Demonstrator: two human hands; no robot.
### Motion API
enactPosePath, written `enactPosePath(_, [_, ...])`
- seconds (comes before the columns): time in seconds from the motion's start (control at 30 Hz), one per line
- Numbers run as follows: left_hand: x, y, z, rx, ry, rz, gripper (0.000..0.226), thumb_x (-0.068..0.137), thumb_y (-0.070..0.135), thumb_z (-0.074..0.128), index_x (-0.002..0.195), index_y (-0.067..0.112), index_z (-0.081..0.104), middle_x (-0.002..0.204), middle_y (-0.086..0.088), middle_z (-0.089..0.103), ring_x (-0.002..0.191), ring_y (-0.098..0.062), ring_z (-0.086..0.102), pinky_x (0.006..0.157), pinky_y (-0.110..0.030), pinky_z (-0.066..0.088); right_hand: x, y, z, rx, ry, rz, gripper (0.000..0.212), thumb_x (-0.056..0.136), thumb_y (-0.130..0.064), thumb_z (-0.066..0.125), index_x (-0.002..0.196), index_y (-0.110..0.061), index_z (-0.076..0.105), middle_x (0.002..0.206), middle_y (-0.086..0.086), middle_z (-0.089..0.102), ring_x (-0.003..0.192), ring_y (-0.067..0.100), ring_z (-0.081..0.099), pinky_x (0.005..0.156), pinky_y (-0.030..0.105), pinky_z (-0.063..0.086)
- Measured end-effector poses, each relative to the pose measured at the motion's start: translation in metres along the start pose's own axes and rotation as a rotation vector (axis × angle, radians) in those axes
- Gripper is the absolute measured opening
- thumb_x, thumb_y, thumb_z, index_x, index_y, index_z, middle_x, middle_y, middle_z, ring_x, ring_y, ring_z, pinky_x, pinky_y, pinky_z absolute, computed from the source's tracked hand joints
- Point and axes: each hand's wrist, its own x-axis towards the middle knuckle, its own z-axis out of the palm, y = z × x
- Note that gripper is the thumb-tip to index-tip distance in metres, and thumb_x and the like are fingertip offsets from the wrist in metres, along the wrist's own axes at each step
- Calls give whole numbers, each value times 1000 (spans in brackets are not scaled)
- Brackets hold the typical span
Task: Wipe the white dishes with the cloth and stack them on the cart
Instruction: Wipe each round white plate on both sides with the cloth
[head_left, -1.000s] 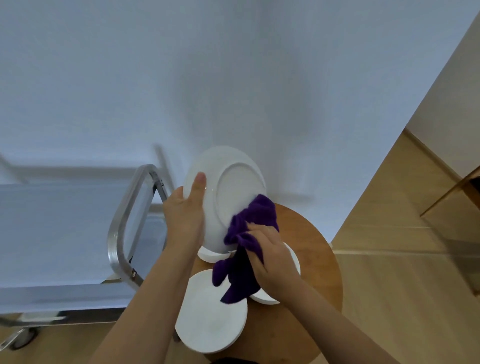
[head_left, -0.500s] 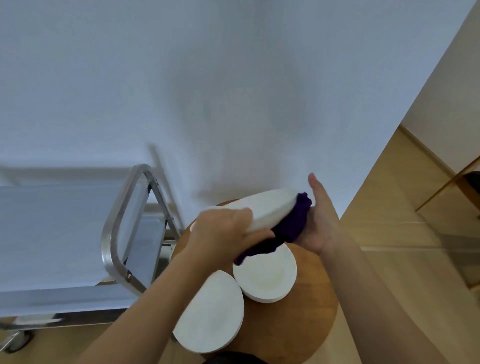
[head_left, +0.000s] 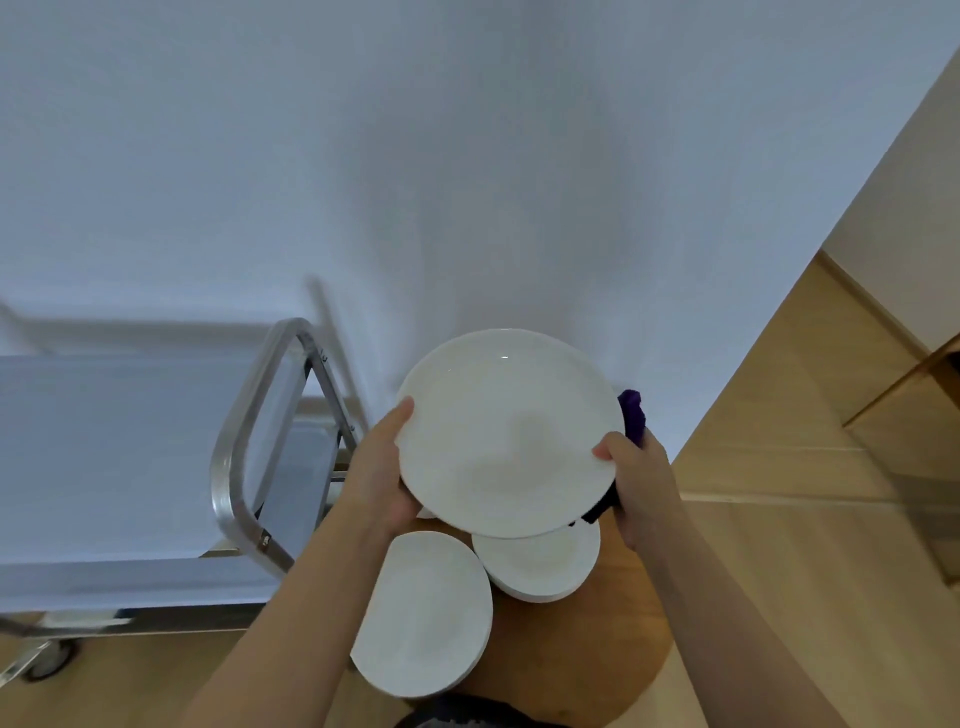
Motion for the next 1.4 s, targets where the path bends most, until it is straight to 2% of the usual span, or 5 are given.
enactPosePath(0.37, [-6, 2, 4, 84, -1, 100, 51, 86, 58, 51, 123, 25, 59, 112, -4, 71, 96, -24, 70, 61, -34, 57, -15, -39, 23, 201, 186, -499, 14, 78, -46, 56, 84, -36, 64, 81, -10, 69, 78, 12, 67, 61, 27, 55])
enactPosePath(0.67, [-17, -15, 15, 175, -95, 199, 56, 71, 63, 53, 113, 28, 63, 98, -1, 74, 84, -19, 72, 56, -29, 56, -6, -13, 84, -440, 185, -617, 53, 91, -19, 54, 139, -9, 36, 131, 11, 50, 121, 26, 47, 100, 43, 40])
enactPosePath(0.9, [-15, -14, 4, 165, -57, 206, 51, 83, 59, 54, 113, 20, 68, 107, -9, 72, 103, -23, 68, 86, -40, 53, -32, -7, 117, -494, -198, -915, 14, 76, -13, 54, 90, -12, 58, 72, -2, 58, 65, 13, 55, 62, 40, 47])
enactPosePath(1.2, [-7, -1, -24, 74, 154, 119, 65, 79, 62, 56, 126, 17, 55, 115, -13, 65, 96, -30, 67, 80, -50, 57, -47, 31, 83, -635, -649, -550, 15, 73, -29, 50, 59, -28, 44, 50, -12, 46, 49, 2, 45, 51, 14, 36])
enactPosePath(1.4, [6, -14, -53, 309, 182, 102, 46, 91, 60, 43, 119, 28, 59, 104, -1, 70, 89, -20, 68, 52, -26, 54, -10, 26, 46, -1200, -614, -281, 20, 82, -30, 54, 66, -20, 59, 59, -3, 57, 54, 12, 53, 52, 22, 41])
